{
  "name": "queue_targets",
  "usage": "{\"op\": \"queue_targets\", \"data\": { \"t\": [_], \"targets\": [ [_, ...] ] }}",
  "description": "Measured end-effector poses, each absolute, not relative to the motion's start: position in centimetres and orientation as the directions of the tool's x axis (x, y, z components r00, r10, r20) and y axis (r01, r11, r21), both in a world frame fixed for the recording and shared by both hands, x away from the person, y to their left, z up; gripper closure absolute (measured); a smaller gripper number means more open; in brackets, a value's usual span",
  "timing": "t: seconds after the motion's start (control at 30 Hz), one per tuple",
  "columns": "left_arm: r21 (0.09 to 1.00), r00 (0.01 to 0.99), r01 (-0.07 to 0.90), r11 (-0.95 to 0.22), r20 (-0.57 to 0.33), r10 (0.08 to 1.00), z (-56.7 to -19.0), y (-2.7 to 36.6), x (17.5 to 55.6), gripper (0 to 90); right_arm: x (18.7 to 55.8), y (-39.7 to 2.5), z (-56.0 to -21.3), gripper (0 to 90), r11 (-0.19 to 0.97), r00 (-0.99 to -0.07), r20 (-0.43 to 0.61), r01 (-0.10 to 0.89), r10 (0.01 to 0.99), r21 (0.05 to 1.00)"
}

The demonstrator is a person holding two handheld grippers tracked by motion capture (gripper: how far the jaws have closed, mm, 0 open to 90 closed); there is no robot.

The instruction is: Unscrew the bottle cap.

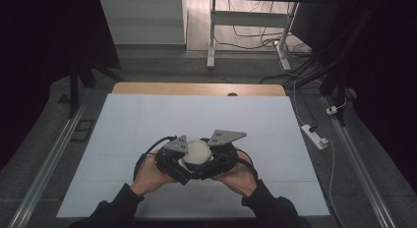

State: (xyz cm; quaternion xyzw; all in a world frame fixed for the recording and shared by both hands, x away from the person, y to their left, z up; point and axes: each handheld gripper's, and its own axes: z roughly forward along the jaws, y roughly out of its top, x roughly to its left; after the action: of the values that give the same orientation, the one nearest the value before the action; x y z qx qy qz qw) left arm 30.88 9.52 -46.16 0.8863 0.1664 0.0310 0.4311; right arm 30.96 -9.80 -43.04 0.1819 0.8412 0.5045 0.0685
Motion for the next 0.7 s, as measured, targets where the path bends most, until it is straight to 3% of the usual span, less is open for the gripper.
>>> {"op": "queue_targets", "data": {
  "t": [0.23, 0.4, 0.5, 0.57, 0.7],
  "targets": [
    [0.781, 0.970, 0.219, -0.585, -0.110, 0.216, -46.1, 9.9, 31.1, 7.4, 31.7, -10.3, -42.9, 7.3, 0.428, -0.962, 0.122, 0.219, 0.243, 0.877],
    [0.785, 0.984, 0.174, -0.594, -0.121, 0.128, -46.2, 9.9, 31.1, 7.4, 32.7, -10.7, -43.2, 7.2, 0.434, -0.981, 0.171, 0.193, 0.088, 0.880],
    [0.781, 0.986, 0.161, -0.604, -0.108, 0.124, -46.3, 9.8, 30.9, 7.4, 33.1, -10.9, -43.5, 6.9, 0.434, -0.985, 0.170, 0.155, 0.005, 0.887],
    [0.781, 0.985, 0.167, -0.602, -0.102, 0.141, -46.3, 9.7, 30.9, 7.4, 33.3, -11.0, -43.7, 6.6, 0.435, -0.985, 0.175, 0.156, -0.004, 0.887],
    [0.784, 0.971, 0.204, -0.586, -0.087, 0.222, -46.1, 10.0, 31.0, 7.4, 33.0, -11.1, -43.2, 0.0, 0.437, -0.987, 0.144, 0.159, 0.069, 0.885]
  ]
}}
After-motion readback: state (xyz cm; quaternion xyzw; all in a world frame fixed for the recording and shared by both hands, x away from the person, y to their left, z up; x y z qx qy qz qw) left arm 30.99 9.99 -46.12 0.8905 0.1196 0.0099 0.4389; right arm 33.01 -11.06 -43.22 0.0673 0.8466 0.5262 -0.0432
